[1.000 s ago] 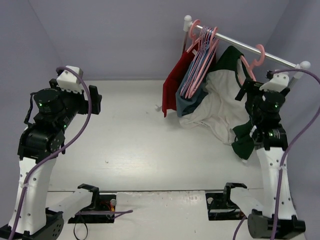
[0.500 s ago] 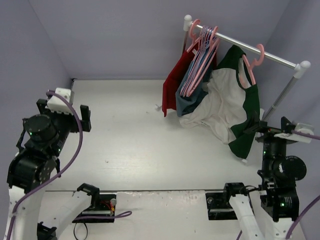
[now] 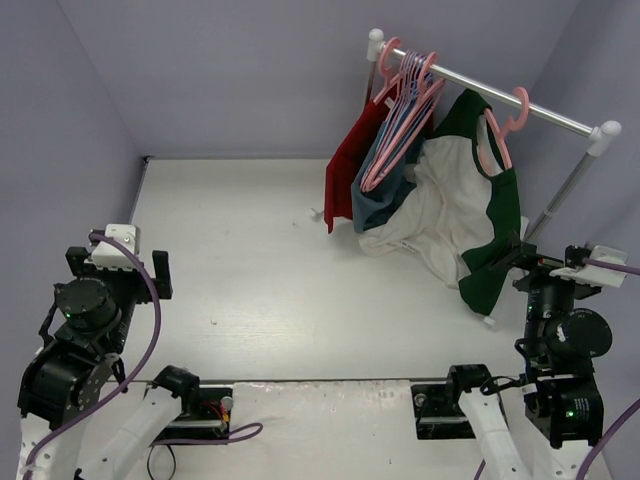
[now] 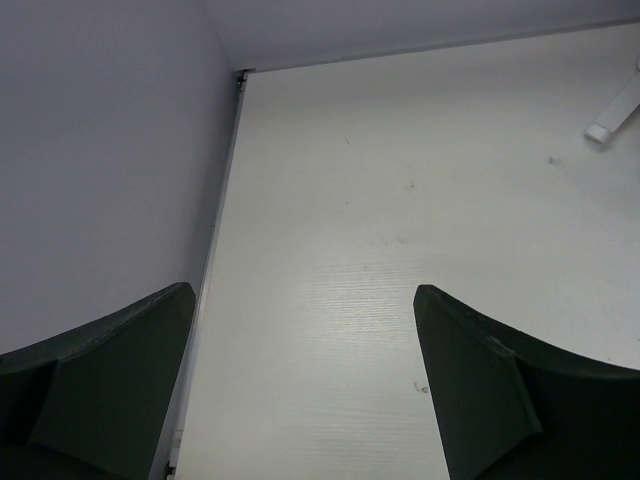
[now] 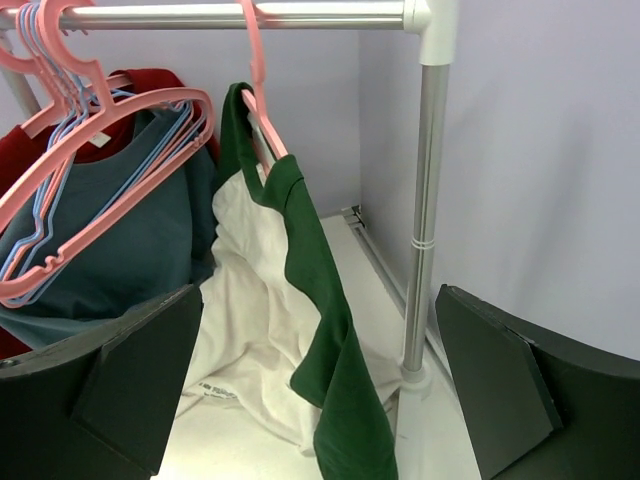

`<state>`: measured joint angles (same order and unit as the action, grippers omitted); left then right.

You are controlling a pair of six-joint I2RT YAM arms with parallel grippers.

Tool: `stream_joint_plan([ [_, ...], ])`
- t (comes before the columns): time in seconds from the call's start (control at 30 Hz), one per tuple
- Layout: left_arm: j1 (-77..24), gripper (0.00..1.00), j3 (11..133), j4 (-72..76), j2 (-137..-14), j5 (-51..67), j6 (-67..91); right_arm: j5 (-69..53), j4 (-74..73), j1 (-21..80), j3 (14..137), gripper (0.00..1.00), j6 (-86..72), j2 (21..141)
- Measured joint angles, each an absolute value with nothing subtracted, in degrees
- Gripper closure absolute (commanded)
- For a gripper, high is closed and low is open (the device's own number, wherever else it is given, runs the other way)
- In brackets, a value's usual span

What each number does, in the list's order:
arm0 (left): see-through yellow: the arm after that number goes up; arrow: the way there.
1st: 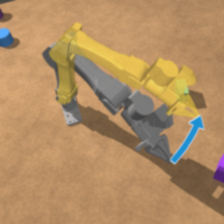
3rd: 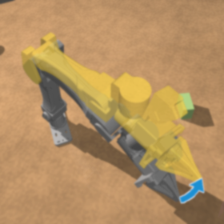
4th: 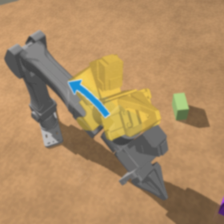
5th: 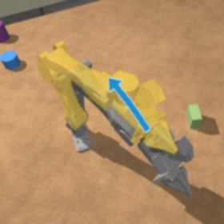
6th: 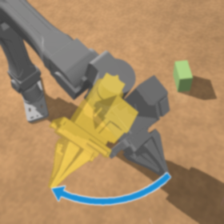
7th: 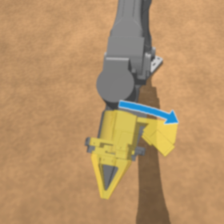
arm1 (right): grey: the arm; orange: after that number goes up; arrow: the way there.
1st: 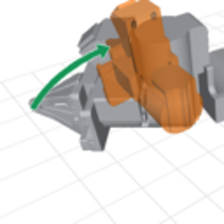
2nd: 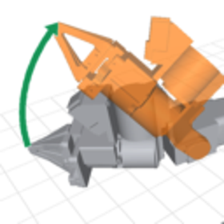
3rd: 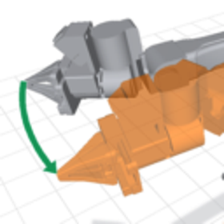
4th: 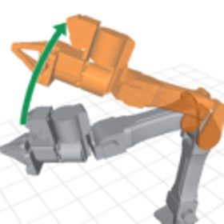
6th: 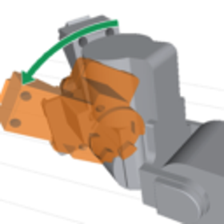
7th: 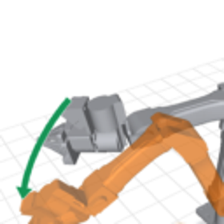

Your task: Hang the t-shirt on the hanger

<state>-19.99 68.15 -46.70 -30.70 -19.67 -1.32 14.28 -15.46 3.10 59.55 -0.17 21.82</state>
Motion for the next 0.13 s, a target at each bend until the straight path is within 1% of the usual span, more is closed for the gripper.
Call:
stream_joint_plan([
  [0.13, -20.0, 0.13, 69.3, -46.5, -32.5, -20.0, -1.2, 15.2, -15.7, 3.4, 59.5, 0.0, -0.8, 21.7],
])
